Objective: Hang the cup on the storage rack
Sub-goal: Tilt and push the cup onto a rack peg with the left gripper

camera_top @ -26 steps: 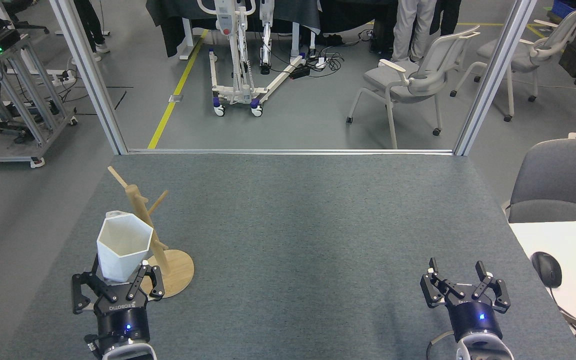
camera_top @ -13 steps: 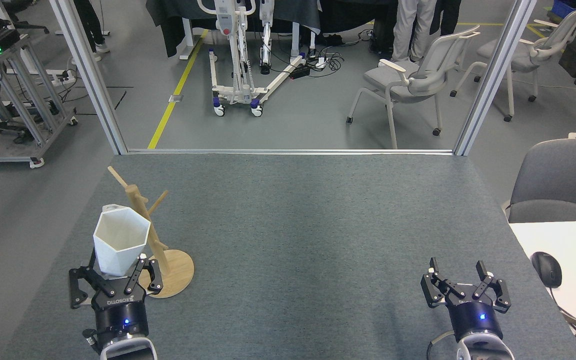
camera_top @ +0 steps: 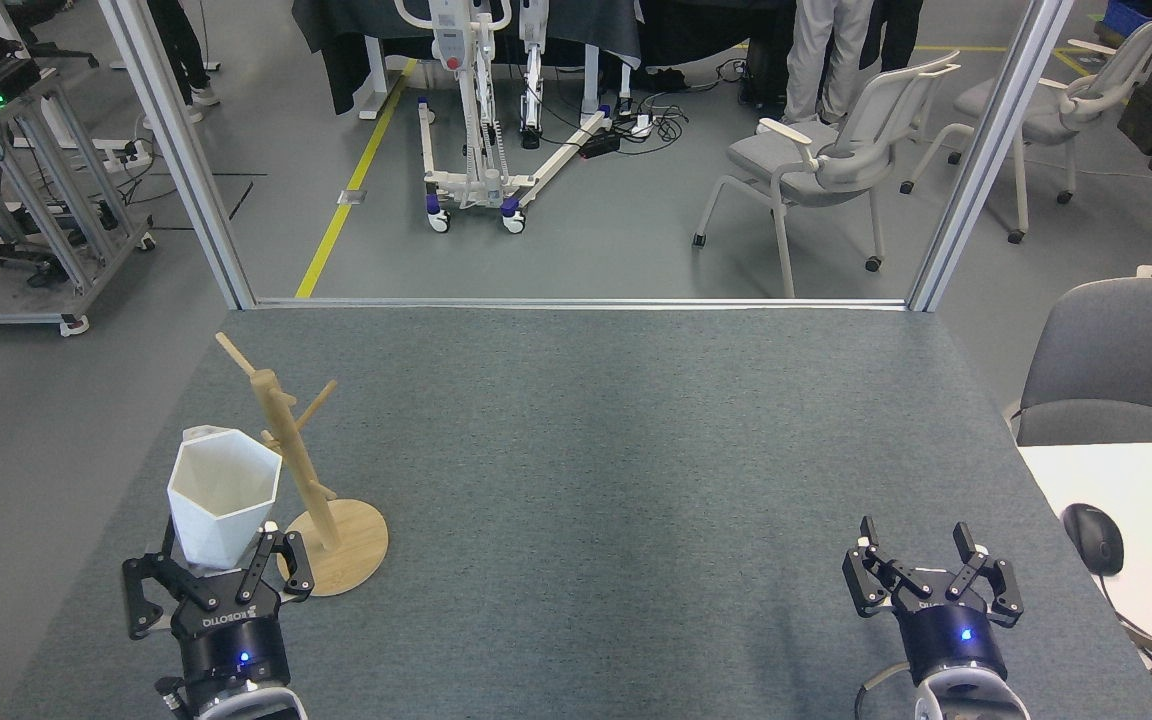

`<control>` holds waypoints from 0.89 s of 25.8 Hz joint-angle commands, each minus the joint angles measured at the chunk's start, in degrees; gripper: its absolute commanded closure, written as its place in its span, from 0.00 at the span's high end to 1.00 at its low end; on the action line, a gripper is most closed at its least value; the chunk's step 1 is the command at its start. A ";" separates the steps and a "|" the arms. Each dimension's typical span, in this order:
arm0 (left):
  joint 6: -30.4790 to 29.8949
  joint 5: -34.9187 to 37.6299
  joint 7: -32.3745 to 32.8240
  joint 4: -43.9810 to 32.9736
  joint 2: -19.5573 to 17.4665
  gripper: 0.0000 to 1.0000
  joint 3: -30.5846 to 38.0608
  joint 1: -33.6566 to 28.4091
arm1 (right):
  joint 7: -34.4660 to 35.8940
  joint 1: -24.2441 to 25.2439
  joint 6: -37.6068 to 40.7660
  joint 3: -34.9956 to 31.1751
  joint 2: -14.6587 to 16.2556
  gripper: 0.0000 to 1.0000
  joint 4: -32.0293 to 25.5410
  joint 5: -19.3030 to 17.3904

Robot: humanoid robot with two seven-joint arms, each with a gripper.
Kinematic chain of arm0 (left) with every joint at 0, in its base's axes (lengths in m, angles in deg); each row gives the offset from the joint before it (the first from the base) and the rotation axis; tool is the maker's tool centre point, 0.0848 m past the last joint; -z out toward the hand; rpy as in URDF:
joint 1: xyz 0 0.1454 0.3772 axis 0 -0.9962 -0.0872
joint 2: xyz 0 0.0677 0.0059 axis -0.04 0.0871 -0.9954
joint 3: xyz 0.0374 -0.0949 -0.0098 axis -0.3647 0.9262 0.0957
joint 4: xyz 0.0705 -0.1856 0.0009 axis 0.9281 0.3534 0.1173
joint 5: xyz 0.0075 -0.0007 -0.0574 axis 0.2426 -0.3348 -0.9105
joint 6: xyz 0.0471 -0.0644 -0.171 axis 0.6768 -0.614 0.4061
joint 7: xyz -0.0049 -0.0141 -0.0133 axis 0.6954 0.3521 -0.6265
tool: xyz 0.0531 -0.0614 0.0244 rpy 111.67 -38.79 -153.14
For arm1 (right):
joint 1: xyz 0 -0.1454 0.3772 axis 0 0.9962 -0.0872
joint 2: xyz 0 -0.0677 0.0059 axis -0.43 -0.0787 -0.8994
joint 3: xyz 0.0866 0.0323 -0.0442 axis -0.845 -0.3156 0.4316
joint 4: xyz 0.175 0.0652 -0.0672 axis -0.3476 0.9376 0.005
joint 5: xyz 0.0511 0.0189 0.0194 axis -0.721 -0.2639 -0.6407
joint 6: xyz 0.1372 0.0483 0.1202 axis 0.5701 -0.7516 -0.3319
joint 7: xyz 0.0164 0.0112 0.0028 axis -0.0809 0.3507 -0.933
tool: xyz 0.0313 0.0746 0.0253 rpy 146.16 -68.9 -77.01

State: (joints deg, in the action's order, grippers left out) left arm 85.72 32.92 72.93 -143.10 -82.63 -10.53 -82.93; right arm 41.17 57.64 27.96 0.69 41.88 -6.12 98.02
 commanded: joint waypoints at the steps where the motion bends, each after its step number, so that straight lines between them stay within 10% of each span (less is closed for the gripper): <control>1: -0.30 -0.16 -0.13 2.53 0.24 0.00 -0.15 1.64 | -0.01 0.04 -0.08 -0.03 0.09 0.99 0.08 0.00; 23: -1.09 -0.16 -0.22 3.50 0.59 0.00 -2.00 1.90 | -0.10 0.04 -0.08 -0.11 0.09 0.99 0.35 0.08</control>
State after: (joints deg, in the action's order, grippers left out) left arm 84.67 32.73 72.78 -139.66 -82.13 -11.54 -81.01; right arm 41.41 57.68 27.85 0.57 42.02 -5.73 98.11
